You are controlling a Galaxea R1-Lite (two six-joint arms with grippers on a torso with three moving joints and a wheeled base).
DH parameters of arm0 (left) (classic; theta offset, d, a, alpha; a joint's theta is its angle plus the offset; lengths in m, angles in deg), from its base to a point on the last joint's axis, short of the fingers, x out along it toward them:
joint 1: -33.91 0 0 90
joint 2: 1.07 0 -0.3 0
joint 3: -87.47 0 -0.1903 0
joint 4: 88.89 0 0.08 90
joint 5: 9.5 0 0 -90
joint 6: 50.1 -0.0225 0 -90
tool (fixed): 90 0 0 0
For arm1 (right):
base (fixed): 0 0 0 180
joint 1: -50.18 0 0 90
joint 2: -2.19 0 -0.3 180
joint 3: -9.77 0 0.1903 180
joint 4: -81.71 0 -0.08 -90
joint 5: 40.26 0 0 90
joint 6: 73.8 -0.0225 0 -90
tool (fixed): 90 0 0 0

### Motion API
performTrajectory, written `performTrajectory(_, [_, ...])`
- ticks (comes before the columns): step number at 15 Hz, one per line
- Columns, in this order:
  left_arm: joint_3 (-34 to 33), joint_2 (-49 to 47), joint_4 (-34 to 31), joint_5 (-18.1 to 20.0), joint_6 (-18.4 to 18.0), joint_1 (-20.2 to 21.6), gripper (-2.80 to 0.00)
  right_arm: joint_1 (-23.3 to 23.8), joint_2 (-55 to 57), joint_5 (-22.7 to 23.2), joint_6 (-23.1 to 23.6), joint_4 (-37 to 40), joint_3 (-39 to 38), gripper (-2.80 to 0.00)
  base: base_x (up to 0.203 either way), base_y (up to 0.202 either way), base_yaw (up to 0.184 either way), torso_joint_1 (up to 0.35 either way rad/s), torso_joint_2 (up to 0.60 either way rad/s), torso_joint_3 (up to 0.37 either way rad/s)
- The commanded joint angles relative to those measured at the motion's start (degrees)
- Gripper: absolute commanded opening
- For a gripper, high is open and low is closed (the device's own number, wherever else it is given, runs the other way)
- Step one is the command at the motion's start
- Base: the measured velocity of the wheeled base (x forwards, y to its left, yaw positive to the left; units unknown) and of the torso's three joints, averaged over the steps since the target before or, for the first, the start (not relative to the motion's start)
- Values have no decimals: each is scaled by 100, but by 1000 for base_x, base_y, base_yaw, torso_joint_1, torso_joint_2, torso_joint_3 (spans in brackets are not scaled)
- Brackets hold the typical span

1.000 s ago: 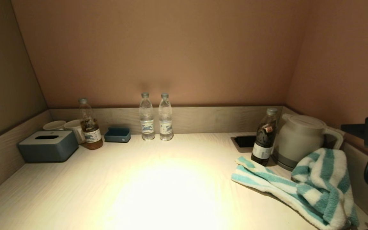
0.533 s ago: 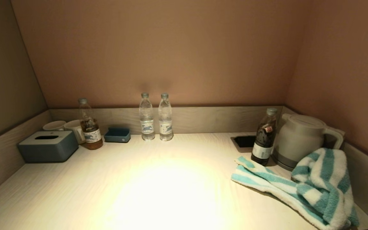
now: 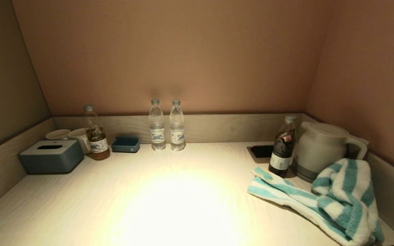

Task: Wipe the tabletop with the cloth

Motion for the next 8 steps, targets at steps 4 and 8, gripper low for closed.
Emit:
performTrajectory(4, [0,0,1,0,0,4,-280,0,-574,44,5,15,-165,-280,0,0,0,0,0,0])
performTrajectory(8, [0,-6,1,0,0,-5,-280,0,-923,184,5,15,-529,-280,0,0,0,0,0,0])
